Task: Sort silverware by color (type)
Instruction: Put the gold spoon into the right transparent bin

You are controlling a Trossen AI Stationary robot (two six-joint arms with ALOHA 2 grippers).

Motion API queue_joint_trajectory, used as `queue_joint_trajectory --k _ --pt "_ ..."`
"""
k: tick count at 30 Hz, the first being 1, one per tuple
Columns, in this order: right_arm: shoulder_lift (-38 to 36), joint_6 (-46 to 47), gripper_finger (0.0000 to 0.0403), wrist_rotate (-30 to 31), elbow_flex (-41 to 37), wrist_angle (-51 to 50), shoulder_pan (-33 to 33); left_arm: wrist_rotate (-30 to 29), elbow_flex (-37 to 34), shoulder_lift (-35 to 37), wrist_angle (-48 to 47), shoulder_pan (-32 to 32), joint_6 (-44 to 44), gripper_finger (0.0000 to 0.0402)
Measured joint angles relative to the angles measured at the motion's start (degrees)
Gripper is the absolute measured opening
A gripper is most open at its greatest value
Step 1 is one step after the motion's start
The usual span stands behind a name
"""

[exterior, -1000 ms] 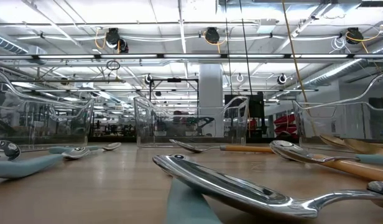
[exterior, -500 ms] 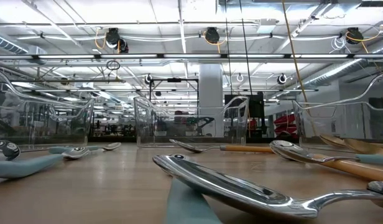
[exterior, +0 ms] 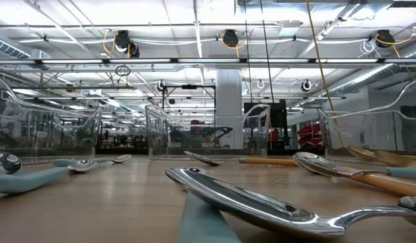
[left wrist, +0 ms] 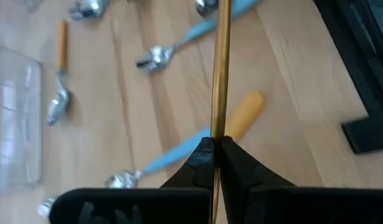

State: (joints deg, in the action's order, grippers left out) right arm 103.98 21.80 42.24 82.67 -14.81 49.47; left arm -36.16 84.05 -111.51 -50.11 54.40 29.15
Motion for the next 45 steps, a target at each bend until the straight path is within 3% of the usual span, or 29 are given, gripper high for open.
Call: queue_joint_trajectory --k 10,18,26,31,45 --pt "0.8 -1.0 0.0148 3.4 0.0 0.3 0.0 -0.2 2.3 0.0 0.1 -4.8 -0.8 0.0005" --pt "2.9 -7.4 0.015 7.2 0.0 0.9 -0.2 -0.3 5.7 0.0 0.7 -7.3 -2.3 0.0005" --pt "5.7 -16.2 0.018 8.8 0.0 7.2 -0.6 -0.5 7.3 0.0 2.3 -8.8 -1.7 0.0005" --pt "6.4 -17.2 0.0193 10.3 0.0 7.8 -1.6 -0.5 7.3 0.0 6.0 -8.9 -2.5 0.0005" --pt "6.4 -17.0 0.0163 10.0 0.0 8.0 -2.1 -0.5 7.3 0.0 9.4 -9.3 -3.2 0.0005"
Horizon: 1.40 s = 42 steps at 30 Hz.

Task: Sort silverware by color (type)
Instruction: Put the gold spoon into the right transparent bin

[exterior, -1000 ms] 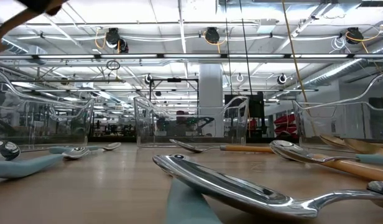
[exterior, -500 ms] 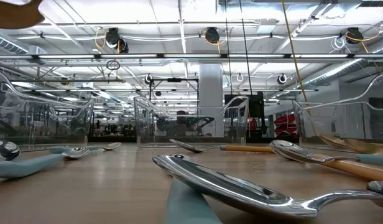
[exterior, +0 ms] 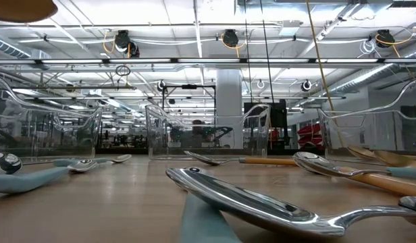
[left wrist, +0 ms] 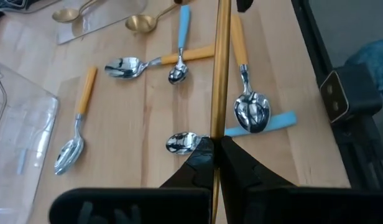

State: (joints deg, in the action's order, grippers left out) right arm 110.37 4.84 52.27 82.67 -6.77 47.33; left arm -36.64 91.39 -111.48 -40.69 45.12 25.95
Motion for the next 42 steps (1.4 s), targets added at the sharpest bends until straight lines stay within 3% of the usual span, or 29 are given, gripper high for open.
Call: queue_joint_trajectory --k 11,42 --pt "-0.1 -1.6 0.0142 -1.5 0.0 2.3 0.0 0.6 0.0 0.0 1.9 -0.4 0.0 0.0005" --pt "-0.1 -0.1 0.0141 -4.5 0.0 -2.5 -0.1 3.7 0.0 -2.5 4.6 -2.1 -2.7 0.0006"
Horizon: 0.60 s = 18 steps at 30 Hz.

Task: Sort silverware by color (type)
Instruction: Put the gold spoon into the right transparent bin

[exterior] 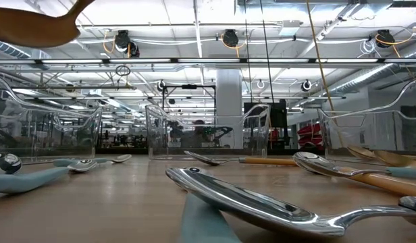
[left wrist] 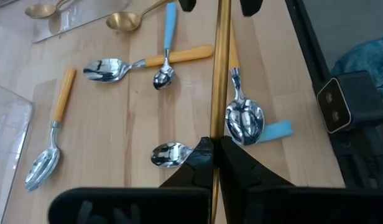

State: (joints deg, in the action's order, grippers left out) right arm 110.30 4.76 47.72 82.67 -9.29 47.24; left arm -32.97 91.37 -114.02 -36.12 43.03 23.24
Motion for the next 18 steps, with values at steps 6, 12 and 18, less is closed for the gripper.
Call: queue_joint_trajectory --k 6,12,18 --pt "0.0 0.5 0.014 0.0 0.0 -0.5 0.0 0.0 0.0 0.0 0.0 0.0 0.2 0.0006" --pt "0.0 0.6 0.0117 0.0 0.0 -0.9 0.0 0.0 0.0 0.0 0.0 0.0 0.2 0.0006" --pt "0.0 0.6 0.0081 -0.1 0.0 -0.9 0.0 0.0 0.0 0.0 0.0 0.0 0.4 0.0006"
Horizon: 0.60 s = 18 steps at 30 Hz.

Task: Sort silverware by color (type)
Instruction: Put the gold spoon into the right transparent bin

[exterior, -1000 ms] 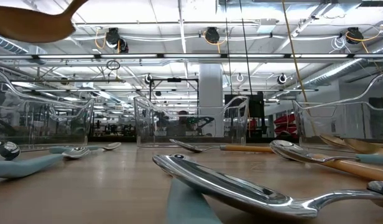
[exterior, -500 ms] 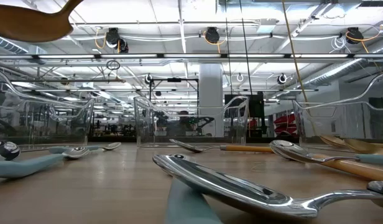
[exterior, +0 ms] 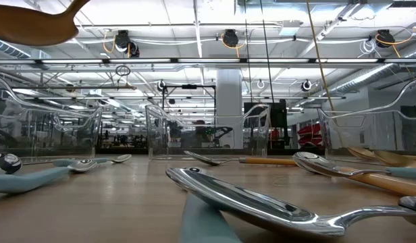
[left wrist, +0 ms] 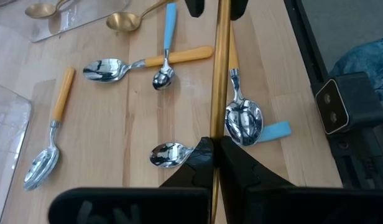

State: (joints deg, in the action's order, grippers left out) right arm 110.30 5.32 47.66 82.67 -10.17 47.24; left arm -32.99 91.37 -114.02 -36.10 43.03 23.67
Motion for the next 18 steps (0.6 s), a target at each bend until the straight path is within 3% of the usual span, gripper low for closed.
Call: queue_joint_trajectory --k 12,18 --pt "0.0 0.0 0.0013 -1.1 0.0 0.0 0.0 0.1 0.0 0.0 0.0 0.0 0.7 0.0006" --pt "0.0 1.1 0.0012 -1.1 0.0 0.0 0.0 0.1 0.0 0.0 0.0 0.0 1.1 0.0008"
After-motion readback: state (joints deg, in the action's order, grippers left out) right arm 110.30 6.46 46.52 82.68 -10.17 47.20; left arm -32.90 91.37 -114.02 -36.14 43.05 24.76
